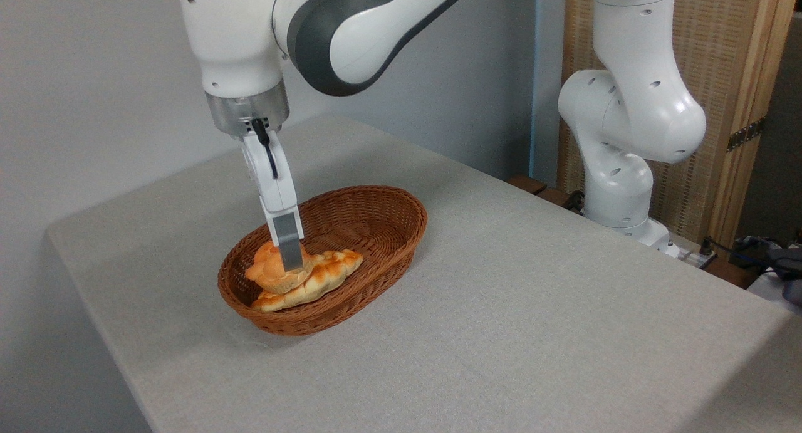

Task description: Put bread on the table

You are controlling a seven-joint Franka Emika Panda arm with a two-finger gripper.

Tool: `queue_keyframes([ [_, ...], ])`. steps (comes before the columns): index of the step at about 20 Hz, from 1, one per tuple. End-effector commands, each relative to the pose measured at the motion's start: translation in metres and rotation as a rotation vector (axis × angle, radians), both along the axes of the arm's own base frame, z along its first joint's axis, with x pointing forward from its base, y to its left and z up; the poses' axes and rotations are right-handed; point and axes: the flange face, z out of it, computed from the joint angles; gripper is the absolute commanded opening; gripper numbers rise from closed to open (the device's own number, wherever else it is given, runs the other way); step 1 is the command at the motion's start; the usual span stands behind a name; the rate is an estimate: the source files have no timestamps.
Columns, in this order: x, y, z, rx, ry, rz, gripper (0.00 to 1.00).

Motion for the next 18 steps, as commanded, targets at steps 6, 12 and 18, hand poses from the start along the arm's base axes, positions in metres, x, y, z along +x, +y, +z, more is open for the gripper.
queue_keyframes([
  [6,0.007,-0.010,-0.027,0.000,0.000,-0.050,1.00],
  [12,0.007,-0.010,-0.029,0.011,0.004,-0.054,0.83],
  [18,0.006,-0.010,-0.029,0.012,0.010,-0.054,0.41],
])
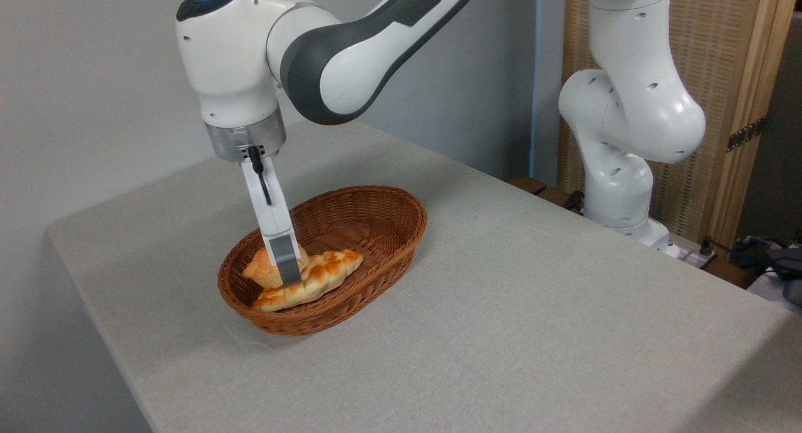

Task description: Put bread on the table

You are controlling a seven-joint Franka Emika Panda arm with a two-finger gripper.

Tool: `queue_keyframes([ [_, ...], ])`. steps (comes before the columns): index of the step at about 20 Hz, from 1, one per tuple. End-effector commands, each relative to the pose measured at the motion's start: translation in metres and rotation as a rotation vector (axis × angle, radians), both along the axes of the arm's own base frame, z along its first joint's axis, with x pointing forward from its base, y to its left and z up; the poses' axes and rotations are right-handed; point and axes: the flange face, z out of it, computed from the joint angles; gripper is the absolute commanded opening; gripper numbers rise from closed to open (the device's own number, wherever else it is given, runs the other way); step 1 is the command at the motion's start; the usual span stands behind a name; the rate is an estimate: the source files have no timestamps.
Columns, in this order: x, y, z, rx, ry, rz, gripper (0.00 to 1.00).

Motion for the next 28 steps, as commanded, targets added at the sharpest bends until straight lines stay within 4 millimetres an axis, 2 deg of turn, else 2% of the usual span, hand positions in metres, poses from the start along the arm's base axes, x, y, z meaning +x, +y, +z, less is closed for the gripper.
queue_keyframes([
  [1,-0.001,0.001,0.002,0.008,-0.011,-0.015,0.41],
  [7,-0.001,0.002,0.009,0.006,-0.017,-0.005,0.44],
  [13,-0.013,0.023,0.056,-0.010,-0.067,0.055,0.45],
  [16,-0.015,0.062,0.073,-0.008,-0.074,0.119,0.47],
  [20,-0.011,0.117,0.074,0.000,-0.072,0.209,0.48],
  [23,-0.006,0.154,0.066,0.011,-0.073,0.266,0.48],
  [25,-0.001,0.161,0.052,0.022,-0.054,0.276,0.50],
  [27,0.002,0.181,0.044,0.031,-0.056,0.310,0.51],
  [28,0.005,0.184,0.039,0.034,-0.060,0.312,0.52],
])
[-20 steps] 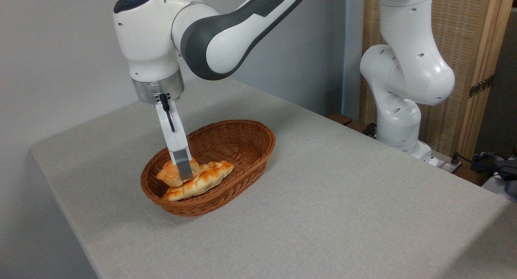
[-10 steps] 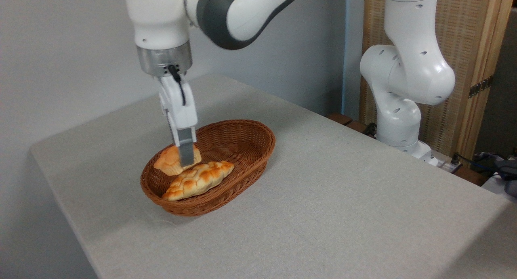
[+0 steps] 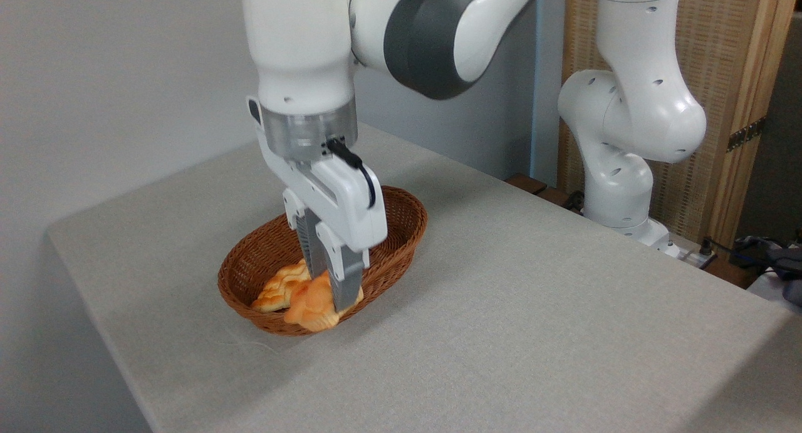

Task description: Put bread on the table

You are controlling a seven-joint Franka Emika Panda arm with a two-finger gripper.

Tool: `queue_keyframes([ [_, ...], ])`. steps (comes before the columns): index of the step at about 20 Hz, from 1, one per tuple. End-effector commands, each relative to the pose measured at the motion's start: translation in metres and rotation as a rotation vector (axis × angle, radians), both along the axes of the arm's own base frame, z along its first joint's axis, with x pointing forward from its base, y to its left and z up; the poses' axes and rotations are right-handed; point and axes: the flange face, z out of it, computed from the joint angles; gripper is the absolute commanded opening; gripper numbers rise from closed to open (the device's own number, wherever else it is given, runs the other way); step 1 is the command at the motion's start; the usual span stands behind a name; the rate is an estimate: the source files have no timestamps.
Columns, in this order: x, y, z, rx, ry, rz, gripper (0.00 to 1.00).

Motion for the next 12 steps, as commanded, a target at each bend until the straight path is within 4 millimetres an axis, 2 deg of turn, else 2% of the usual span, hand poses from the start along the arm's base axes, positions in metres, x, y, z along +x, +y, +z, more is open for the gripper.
queue_keyframes([
  [1,0.010,0.015,-0.017,0.022,-0.005,0.016,0.52],
  [2,0.012,0.016,-0.024,0.024,0.004,0.018,0.53],
  [3,0.013,0.016,-0.031,0.025,0.016,0.016,0.59],
  [4,0.015,0.015,-0.037,0.027,0.024,0.016,0.72],
  [5,0.017,0.015,-0.041,0.029,0.027,0.015,0.75],
  [7,0.020,0.015,-0.049,0.032,0.030,0.018,1.00],
  [12,0.022,0.017,-0.049,0.033,0.025,0.020,1.00],
])
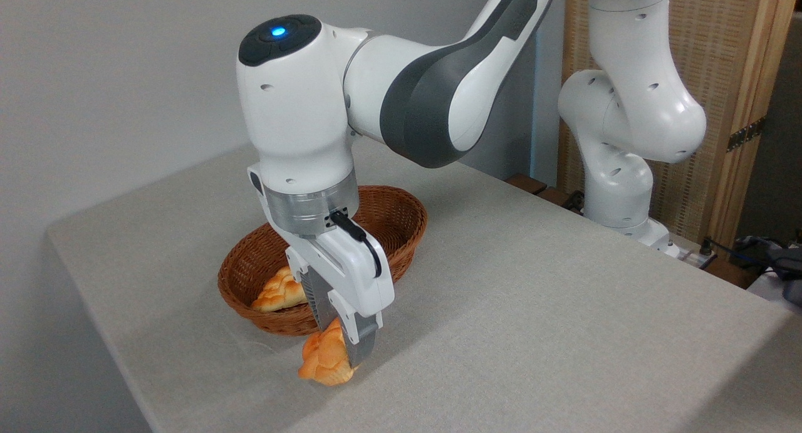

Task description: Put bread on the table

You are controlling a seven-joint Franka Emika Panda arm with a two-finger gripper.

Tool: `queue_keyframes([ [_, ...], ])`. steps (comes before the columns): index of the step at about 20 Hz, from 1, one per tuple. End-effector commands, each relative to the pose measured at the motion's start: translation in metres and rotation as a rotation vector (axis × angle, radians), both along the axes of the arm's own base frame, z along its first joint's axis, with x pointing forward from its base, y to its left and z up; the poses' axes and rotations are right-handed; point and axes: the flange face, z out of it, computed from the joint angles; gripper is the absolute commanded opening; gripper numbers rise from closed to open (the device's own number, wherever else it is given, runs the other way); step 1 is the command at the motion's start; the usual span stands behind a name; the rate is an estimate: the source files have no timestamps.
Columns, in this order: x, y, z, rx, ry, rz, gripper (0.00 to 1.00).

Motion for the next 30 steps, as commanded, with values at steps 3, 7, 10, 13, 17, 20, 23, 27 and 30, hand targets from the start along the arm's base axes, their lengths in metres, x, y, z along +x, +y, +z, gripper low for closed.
queue_keyframes([
  [3,0.001,0.005,0.005,0.035,-0.021,-0.018,1.00],
  [7,0.000,0.004,0.011,0.040,-0.031,-0.020,1.00],
  [10,-0.001,0.001,0.037,0.027,-0.076,-0.007,1.00],
  [13,-0.004,-0.006,0.070,0.017,-0.126,0.031,1.00],
  [17,-0.004,-0.044,0.092,0.012,-0.152,0.077,1.00],
  [20,-0.009,-0.045,0.117,0.002,-0.164,0.136,1.00],
  [23,-0.013,-0.048,0.142,0.000,-0.155,0.128,1.00],
  [27,-0.016,-0.061,0.151,0.001,-0.137,0.103,1.00],
  [30,-0.019,-0.058,0.149,0.002,-0.115,0.104,1.00],
])
